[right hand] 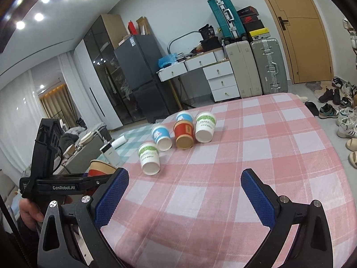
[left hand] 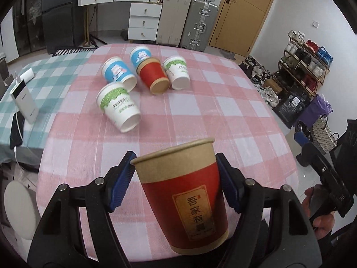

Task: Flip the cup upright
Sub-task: 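Carry the red cup with the left tool and set it down, open fingers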

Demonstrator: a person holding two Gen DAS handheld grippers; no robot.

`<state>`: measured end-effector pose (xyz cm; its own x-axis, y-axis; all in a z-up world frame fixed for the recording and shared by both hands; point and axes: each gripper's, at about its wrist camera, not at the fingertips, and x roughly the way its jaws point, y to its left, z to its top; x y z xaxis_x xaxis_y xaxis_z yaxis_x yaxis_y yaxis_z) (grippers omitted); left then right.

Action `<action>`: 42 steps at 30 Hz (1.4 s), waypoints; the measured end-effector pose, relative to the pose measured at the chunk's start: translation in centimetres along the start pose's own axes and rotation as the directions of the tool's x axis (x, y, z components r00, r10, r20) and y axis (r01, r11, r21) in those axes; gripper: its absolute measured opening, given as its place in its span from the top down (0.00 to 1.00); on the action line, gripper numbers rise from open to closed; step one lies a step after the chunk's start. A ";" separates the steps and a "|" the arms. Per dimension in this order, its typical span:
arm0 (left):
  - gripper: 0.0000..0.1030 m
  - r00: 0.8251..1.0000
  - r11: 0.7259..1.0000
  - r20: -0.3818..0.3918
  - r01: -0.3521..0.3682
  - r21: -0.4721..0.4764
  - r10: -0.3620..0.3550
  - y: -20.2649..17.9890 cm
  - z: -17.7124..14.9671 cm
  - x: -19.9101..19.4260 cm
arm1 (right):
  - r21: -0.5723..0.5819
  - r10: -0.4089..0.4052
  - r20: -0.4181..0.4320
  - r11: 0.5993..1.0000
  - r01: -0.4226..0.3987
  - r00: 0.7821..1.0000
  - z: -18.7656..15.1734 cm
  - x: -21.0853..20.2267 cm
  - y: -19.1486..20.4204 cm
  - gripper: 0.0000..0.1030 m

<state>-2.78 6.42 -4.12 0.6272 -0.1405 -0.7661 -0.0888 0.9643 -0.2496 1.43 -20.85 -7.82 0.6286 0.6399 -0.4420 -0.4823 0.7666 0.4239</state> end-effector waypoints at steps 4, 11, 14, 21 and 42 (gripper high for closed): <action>0.32 0.999 1.000 -0.043 -0.013 0.029 0.014 0.6 -2.8 2.1 | -0.017 -0.010 -0.038 1.000 0.010 0.999 -1.3 0.4 1.1 0.00; 0.32 0.993 0.999 -0.112 0.039 -0.017 -0.040 1.5 -5.5 6.1 | -0.030 -0.025 -0.075 0.999 0.023 0.997 -2.4 1.1 1.9 0.00; 0.32 0.993 0.999 -0.112 0.046 -0.013 -0.048 1.7 -5.7 6.6 | -0.041 -0.033 -0.089 0.999 0.030 0.995 -2.7 1.4 2.3 0.00; 0.32 0.992 0.999 -0.113 0.052 -0.001 -0.052 1.7 -5.5 7.6 | -0.064 -0.043 -0.108 0.997 0.037 0.993 -2.7 2.1 3.0 0.00; 0.19 0.997 0.999 -0.072 0.034 -0.021 -0.035 2.2 -5.5 7.7 | -0.088 -0.053 -0.100 0.995 0.044 0.994 -2.5 2.3 3.8 0.00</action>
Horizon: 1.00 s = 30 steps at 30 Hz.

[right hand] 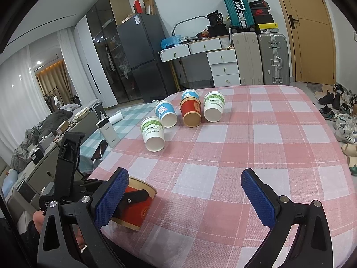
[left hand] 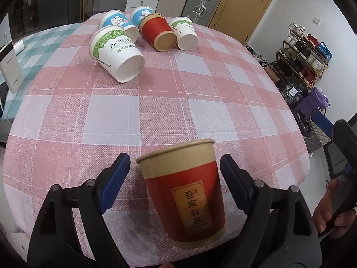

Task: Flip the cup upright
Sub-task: 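Carry the red cup with the left tool and set it down, open fingers, then roll the right tool sideways and grasp the red cup's body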

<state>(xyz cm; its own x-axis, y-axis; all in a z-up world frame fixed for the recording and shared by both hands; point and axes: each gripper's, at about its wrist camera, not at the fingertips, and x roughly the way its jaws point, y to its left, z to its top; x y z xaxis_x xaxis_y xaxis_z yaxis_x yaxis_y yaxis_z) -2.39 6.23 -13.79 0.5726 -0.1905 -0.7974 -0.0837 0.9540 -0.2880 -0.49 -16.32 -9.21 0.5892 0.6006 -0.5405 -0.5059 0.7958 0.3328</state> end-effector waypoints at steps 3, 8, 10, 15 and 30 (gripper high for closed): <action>0.18 0.999 0.999 0.016 -0.033 -0.012 0.034 0.2 0.3 -0.6 | -0.001 0.001 0.006 1.000 -0.001 1.000 0.1 -0.2 0.2 0.00; 0.18 0.998 0.999 0.056 -0.032 -0.035 0.034 0.4 0.9 -2.3 | -0.012 0.009 0.022 1.000 -0.009 1.000 0.5 -1.0 0.8 0.00; 0.18 0.995 0.999 0.086 -0.037 -0.037 0.040 0.2 1.2 -3.3 | -0.018 0.015 0.028 1.000 -0.015 1.000 0.7 -1.3 1.1 0.00; 0.12 0.983 0.998 0.173 -0.051 -0.035 0.056 -0.6 1.8 -7.0 | -0.035 0.035 0.059 0.999 -0.033 0.998 1.2 -2.6 2.0 0.00; 0.01 0.913 0.990 0.387 -0.137 -0.016 0.132 -2.8 -1.0 -17.1 | -0.097 0.118 0.096 0.989 -0.109 0.988 2.1 -6.2 5.7 0.00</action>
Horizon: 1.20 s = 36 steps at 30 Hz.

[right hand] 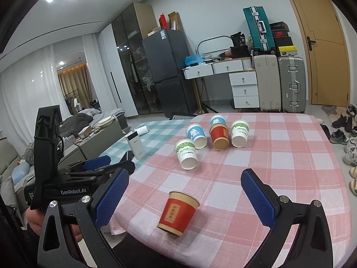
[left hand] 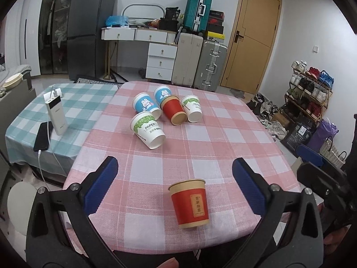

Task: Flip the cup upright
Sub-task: 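Roll the right tool sideways and grasp the red cup's body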

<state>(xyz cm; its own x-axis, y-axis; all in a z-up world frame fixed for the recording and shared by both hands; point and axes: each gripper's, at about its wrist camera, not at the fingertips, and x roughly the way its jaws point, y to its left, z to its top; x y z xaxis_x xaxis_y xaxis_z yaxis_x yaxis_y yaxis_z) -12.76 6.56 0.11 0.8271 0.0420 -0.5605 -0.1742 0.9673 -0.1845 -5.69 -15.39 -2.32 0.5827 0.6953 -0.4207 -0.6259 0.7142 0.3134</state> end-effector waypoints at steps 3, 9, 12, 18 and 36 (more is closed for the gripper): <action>0.01 0.999 0.999 0.014 -0.030 0.013 0.030 0.2 -0.9 -1.5 | 0.039 0.050 -0.074 0.998 -0.047 0.996 0.7 0.7 0.5 0.00; 0.01 0.999 0.998 0.005 -0.045 -0.033 0.045 2.3 -3.6 -3.0 | 0.057 0.061 -0.243 0.997 -0.049 0.968 1.7 4.0 0.7 0.00; 0.01 0.998 0.996 -0.021 -0.056 -0.065 0.055 3.8 -4.8 -3.0 | 0.132 0.104 -0.353 0.989 -0.061 0.930 1.4 6.8 -0.9 0.00; 0.01 0.997 0.993 -0.070 -0.036 -0.111 0.029 6.0 -6.4 -1.6 | 0.346 0.234 -0.538 0.937 -0.041 0.810 -1.0 12.7 -4.9 0.00; 0.01 0.987 0.981 -0.159 -0.008 -0.191 -0.023 9.1 -8.5 4.8 | 0.439 0.355 -0.782 0.897 0.049 0.512 -4.4 24.3 -5.2 0.00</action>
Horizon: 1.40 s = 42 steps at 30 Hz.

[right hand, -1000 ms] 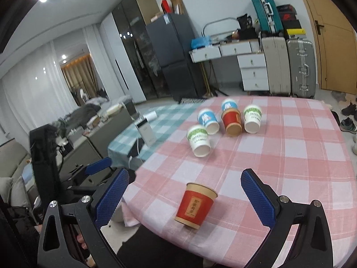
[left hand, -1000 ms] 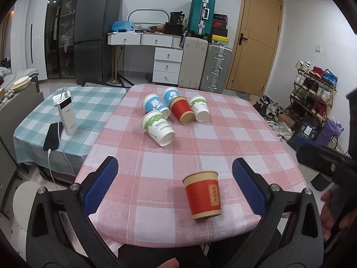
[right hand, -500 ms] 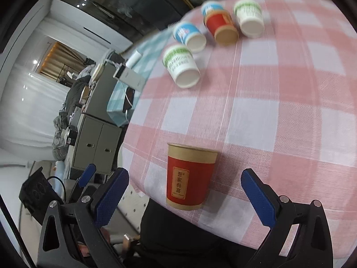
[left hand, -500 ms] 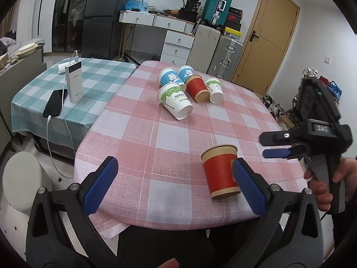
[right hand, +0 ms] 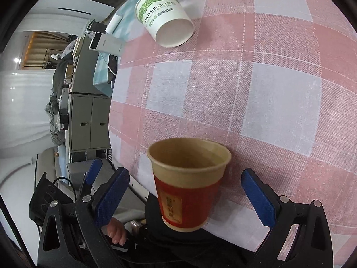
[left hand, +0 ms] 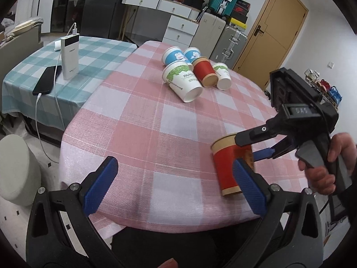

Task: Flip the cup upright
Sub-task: 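Roll the right tool sideways and grasp the red cup's body, then lift the red cup with the right tool and rotate it opening up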

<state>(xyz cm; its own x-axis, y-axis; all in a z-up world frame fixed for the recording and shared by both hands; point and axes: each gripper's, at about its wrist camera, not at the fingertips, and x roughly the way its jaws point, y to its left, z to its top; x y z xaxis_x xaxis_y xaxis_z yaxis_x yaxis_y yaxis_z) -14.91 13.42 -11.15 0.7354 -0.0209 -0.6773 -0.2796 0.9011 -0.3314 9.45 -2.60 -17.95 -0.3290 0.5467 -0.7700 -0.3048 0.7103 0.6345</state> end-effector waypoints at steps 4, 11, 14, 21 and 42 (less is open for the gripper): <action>0.01 1.000 1.000 0.025 0.008 -0.008 -0.008 1.1 0.2 0.2 | -0.015 -0.050 -0.036 0.999 0.050 0.998 0.7 0.6 0.6 0.01; 0.01 1.000 0.998 -0.019 0.000 -0.063 -0.001 3.2 0.1 1.9 | 0.017 -0.103 -0.114 0.994 0.106 0.988 0.7 1.8 0.3 0.29; 0.01 1.000 0.998 -0.001 0.006 -0.062 -0.006 3.5 0.3 1.9 | 0.013 -0.109 -0.114 0.994 0.111 0.988 0.8 1.8 0.5 0.37; 0.01 0.999 0.998 0.015 0.035 -0.045 -0.035 3.0 0.6 1.8 | -0.032 -0.116 -0.066 0.993 0.114 0.991 0.5 0.1 1.3 0.39; 0.01 0.993 0.986 -0.018 0.117 0.118 -0.116 -3.9 3.3 4.3 | -0.164 -0.126 0.818 0.884 0.438 0.561 -5.9 -14.8 -2.3 0.39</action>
<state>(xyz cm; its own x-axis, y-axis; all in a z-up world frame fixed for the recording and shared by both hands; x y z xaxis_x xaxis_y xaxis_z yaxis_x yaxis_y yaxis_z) -8.66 11.27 -10.64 0.7515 -0.1334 -0.6461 -0.1162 0.9373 -0.3286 9.77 -14.97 -7.61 0.5849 0.5801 -0.5668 -0.5604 0.7943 0.2346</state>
